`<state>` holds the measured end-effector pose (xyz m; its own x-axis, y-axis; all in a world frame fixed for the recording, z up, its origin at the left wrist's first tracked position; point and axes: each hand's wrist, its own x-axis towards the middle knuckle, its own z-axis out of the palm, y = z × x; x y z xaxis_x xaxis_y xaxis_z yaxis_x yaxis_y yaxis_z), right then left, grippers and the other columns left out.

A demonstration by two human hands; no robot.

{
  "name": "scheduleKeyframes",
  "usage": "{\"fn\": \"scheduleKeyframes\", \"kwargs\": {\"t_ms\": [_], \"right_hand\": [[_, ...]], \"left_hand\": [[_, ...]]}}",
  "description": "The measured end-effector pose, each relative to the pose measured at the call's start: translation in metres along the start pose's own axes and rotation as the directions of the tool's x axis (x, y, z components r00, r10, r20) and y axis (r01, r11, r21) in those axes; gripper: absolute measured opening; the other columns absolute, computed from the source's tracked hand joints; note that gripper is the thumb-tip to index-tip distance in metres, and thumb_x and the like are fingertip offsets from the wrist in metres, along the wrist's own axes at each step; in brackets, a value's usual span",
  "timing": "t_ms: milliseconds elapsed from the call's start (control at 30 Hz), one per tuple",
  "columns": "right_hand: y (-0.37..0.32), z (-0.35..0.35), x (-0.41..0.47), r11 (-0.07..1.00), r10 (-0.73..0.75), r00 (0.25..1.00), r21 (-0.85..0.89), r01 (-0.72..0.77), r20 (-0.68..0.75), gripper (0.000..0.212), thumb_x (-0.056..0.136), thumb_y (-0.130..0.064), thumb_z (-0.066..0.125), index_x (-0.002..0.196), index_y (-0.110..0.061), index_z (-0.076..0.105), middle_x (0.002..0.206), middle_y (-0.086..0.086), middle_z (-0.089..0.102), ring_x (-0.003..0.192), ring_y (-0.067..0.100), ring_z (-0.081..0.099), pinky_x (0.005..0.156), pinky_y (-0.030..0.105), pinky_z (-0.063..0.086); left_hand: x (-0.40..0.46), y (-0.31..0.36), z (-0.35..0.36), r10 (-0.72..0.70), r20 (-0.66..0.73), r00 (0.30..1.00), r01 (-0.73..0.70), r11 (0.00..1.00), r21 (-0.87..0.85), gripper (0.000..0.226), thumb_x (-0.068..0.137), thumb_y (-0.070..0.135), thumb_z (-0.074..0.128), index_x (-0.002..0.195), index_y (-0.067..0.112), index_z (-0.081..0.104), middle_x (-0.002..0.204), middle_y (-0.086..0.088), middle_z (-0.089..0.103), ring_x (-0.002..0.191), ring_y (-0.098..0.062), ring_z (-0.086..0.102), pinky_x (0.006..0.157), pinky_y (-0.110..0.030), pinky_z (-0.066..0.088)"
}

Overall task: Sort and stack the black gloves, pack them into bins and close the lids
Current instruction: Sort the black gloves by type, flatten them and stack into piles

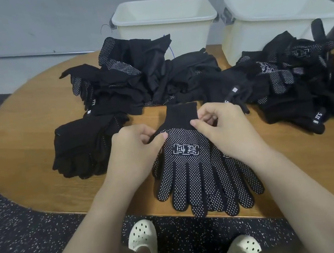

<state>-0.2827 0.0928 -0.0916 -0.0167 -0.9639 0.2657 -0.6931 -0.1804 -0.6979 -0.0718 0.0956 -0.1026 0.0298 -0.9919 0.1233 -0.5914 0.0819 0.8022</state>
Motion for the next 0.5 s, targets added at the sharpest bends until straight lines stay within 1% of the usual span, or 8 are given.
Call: {"fn": "scheduleKeyframes", "kwargs": {"t_ms": [100,233,267,333,400,433,500], "right_hand": [[0.003,0.001,0.001,0.999,0.011,1.000,-0.043,-0.011,0.007,0.017,0.092,-0.022,0.075,0.077,-0.016,0.068,0.071,-0.011,0.064,0.071,0.002,0.056,0.066,0.007,0.042],[0.009,0.004,0.003,0.996,0.027,0.999,-0.091,-0.024,0.027,0.015,0.092,-0.025,0.075,0.079,-0.021,0.069,0.070,-0.015,0.064,0.070,0.000,0.055,0.071,0.019,0.045],[0.010,0.005,0.003,0.995,0.027,0.999,-0.097,-0.023,0.033,0.014,0.092,-0.026,0.075,0.080,-0.021,0.069,0.072,-0.014,0.065,0.073,0.001,0.055,0.072,0.021,0.044],[0.012,0.008,0.003,0.991,0.011,0.999,-0.137,-0.006,0.033,0.013,0.092,-0.027,0.075,0.082,-0.023,0.068,0.079,-0.013,0.064,0.082,0.005,0.052,0.078,0.025,0.042],[0.015,0.010,0.002,0.983,-0.004,1.000,-0.182,0.009,0.027,0.011,0.092,-0.029,0.075,0.086,-0.026,0.066,0.084,-0.012,0.062,0.089,0.009,0.050,0.082,0.026,0.039],[0.016,0.010,0.002,0.978,-0.009,1.000,-0.209,0.013,0.023,0.009,0.092,-0.031,0.074,0.091,-0.025,0.067,0.086,-0.013,0.060,0.092,0.009,0.049,0.083,0.024,0.037],[0.017,0.009,0.000,0.961,-0.039,0.999,-0.275,0.037,-0.002,0.017,0.093,-0.032,0.073,0.105,-0.021,0.069,0.094,-0.011,0.059,0.098,0.010,0.049,0.089,0.022,0.035]], "left_hand": [[0.003,-0.001,0.001,-0.019,0.001,1.000,0.018,0.998,0.055,0.020,0.089,0.039,0.077,0.082,0.021,0.074,0.068,0.009,0.073,0.067,-0.004,0.069,0.065,-0.023,0.055],[0.002,0.002,0.001,-0.032,0.022,0.999,0.028,0.989,0.144,0.023,0.090,0.041,0.076,0.077,0.024,0.068,0.062,0.007,0.070,0.061,-0.003,0.065,0.057,-0.014,0.044],[0.002,0.001,0.000,-0.028,0.025,0.999,0.023,0.986,0.166,0.025,0.090,0.042,0.076,0.077,0.023,0.067,0.059,0.006,0.068,0.058,-0.004,0.063,0.056,-0.015,0.044],[-0.001,0.000,-0.001,-0.015,0.037,0.999,0.007,0.978,0.208,0.028,0.088,0.045,0.076,0.077,0.022,0.065,0.056,0.005,0.064,0.055,-0.006,0.061,0.057,-0.022,0.047],[-0.004,-0.001,-0.004,0.005,0.042,0.999,-0.015,0.970,0.241,0.030,0.087,0.050,0.076,0.080,0.023,0.064,0.059,0.006,0.063,0.058,-0.008,0.061,0.059,-0.029,0.051],[-0.006,-0.002,-0.005,0.015,0.044,0.999,-0.026,0.967,0.252,0.029,0.086,0.051,0.076,0.083,0.024,0.064,0.062,0.007,0.062,0.062,-0.009,0.062,0.061,-0.031,0.052],[-0.008,-0.002,-0.007,0.043,0.046,0.998,-0.053,0.967,0.251,0.029,0.086,0.050,0.076,0.092,0.024,0.066,0.066,0.009,0.061,0.067,-0.010,0.062,0.067,-0.035,0.056]]}}
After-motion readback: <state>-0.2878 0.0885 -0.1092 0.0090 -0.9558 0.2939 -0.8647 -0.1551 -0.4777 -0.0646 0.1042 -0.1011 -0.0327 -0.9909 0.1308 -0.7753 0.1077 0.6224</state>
